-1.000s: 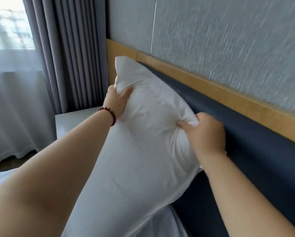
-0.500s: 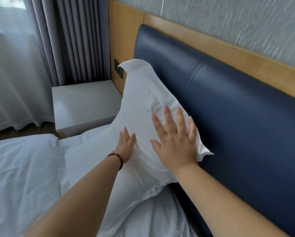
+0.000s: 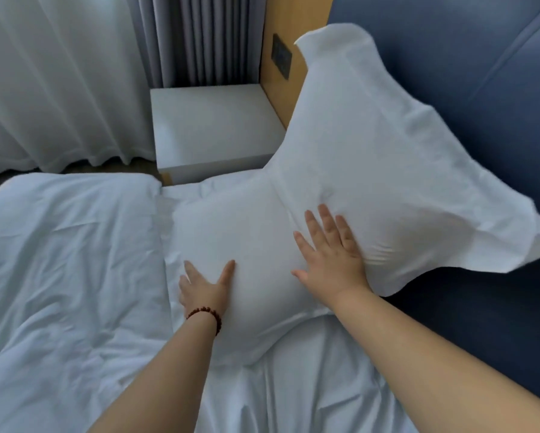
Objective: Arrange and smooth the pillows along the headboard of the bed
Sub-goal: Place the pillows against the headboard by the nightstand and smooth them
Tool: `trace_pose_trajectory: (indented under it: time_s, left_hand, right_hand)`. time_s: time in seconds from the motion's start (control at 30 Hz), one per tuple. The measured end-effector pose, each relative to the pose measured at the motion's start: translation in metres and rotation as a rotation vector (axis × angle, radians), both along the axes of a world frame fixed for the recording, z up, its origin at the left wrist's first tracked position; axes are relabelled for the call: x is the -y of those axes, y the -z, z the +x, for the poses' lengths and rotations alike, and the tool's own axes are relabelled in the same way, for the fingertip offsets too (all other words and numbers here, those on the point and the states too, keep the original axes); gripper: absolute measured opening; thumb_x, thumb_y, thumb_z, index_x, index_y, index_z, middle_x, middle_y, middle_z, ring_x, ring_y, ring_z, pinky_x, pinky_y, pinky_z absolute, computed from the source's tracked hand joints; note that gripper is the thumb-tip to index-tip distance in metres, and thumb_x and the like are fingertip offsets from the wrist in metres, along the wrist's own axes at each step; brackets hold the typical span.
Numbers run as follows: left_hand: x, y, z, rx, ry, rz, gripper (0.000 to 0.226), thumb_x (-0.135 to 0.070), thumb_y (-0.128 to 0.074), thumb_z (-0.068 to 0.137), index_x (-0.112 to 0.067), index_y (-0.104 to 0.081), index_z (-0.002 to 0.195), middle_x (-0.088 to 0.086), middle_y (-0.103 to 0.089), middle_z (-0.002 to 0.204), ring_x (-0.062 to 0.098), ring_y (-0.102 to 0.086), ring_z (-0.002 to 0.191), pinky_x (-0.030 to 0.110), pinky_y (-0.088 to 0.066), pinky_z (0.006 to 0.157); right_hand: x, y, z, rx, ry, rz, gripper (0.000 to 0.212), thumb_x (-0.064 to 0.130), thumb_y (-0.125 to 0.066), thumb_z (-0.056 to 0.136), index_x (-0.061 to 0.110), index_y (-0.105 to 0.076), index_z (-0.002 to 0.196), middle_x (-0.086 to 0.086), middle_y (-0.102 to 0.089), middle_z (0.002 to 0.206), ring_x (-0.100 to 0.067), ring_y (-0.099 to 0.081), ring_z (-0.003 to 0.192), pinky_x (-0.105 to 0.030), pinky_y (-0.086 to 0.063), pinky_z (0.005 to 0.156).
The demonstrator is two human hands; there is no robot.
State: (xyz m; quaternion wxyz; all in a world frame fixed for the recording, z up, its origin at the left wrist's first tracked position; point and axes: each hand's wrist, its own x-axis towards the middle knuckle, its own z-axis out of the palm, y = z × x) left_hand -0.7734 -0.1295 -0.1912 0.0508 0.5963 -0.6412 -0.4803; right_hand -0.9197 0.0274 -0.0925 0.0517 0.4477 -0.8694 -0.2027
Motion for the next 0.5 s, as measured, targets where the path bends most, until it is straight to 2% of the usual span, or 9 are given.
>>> trace_pose_trajectory:
  time_s: [0.1, 0.17, 0.2, 0.27, 0.3, 0.37, 0.4, 0.5]
  left_hand:
    - [0.002, 0.006, 0.014, -0.041, -0.148, 0.173, 0.128, -0.092, -0.06, 0.053, -0.016, -0.026, 0.151, 0.009, -0.036, 0.153, 0.032, -0.04, 0.137, 0.051, -0.036, 0.11]
    - [0.001, 0.002, 0.017, 0.01, -0.211, 0.211, 0.118, -0.089, -0.063, 0.055, -0.009, -0.043, 0.138, 0.01, -0.051, 0.138, 0.032, -0.051, 0.123, 0.044, -0.045, 0.099]
    - [0.002, 0.0, 0.018, 0.024, -0.223, 0.25, 0.111, -0.087, -0.063, 0.058, -0.008, -0.047, 0.134, 0.009, -0.056, 0.129, 0.029, -0.055, 0.111, 0.04, -0.047, 0.089]
    - [0.006, -0.004, 0.021, -0.02, -0.211, 0.337, 0.094, -0.082, -0.065, 0.064, -0.011, -0.053, 0.125, 0.001, -0.059, 0.104, 0.02, -0.055, 0.086, 0.032, -0.041, 0.068]
    - [0.01, -0.005, 0.022, -0.065, -0.211, 0.348, 0.087, -0.078, -0.068, 0.066, -0.013, -0.054, 0.122, -0.003, -0.057, 0.097, 0.018, -0.053, 0.082, 0.031, -0.039, 0.066]
    - [0.013, -0.007, 0.023, -0.178, -0.204, 0.313, 0.071, -0.067, -0.075, 0.069, -0.019, -0.056, 0.117, -0.007, -0.058, 0.094, 0.02, -0.055, 0.087, 0.032, -0.043, 0.077]
    - [0.011, -0.01, 0.02, -0.248, -0.197, 0.286, 0.06, -0.059, -0.078, 0.071, -0.022, -0.056, 0.113, -0.007, -0.062, 0.096, 0.02, -0.058, 0.09, 0.033, -0.046, 0.083]
    - [-0.001, -0.027, 0.014, -0.429, -0.279, 0.204, 0.042, -0.036, -0.086, 0.07, -0.024, -0.059, 0.1, -0.004, -0.07, 0.104, 0.017, -0.066, 0.095, 0.037, -0.052, 0.094]
  right_hand:
    - [0.012, 0.034, 0.008, 0.287, 0.032, 0.019, 0.09, 0.079, -0.033, 0.085, 0.039, 0.01, 0.154, -0.008, 0.025, 0.161, -0.029, 0.029, 0.146, -0.042, 0.025, 0.113]
    - [0.02, 0.055, 0.015, 0.449, 0.111, -0.031, 0.104, 0.085, -0.041, 0.076, 0.044, 0.02, 0.15, -0.006, 0.032, 0.159, -0.028, 0.026, 0.147, -0.041, 0.016, 0.117]
    - [0.021, 0.063, 0.016, 0.493, 0.142, -0.066, 0.11, 0.087, -0.045, 0.071, 0.046, 0.022, 0.148, -0.005, 0.033, 0.158, -0.027, 0.026, 0.147, -0.041, 0.014, 0.117]
    - [0.023, 0.073, 0.015, 0.544, 0.184, -0.118, 0.12, 0.092, -0.047, 0.06, 0.049, 0.022, 0.147, -0.002, 0.031, 0.159, -0.025, 0.025, 0.148, -0.04, 0.012, 0.118]
    - [0.023, 0.076, 0.013, 0.567, 0.199, -0.141, 0.124, 0.096, -0.044, 0.053, 0.049, 0.021, 0.147, -0.001, 0.028, 0.16, -0.023, 0.022, 0.149, -0.04, 0.01, 0.119]
    - [0.025, 0.081, 0.011, 0.615, 0.229, -0.205, 0.129, 0.099, -0.033, 0.041, 0.049, 0.02, 0.147, 0.002, 0.022, 0.163, -0.021, 0.016, 0.15, -0.039, 0.004, 0.121]
    - [0.026, 0.082, 0.013, 0.649, 0.246, -0.244, 0.13, 0.099, -0.035, 0.041, 0.049, 0.018, 0.148, 0.002, 0.018, 0.164, -0.021, 0.013, 0.151, -0.039, 0.002, 0.122]
    - [0.032, 0.081, 0.023, 0.803, 0.261, -0.359, 0.123, 0.086, -0.059, 0.061, 0.044, 0.012, 0.152, 0.001, 0.01, 0.165, -0.022, 0.005, 0.152, -0.039, -0.002, 0.122]
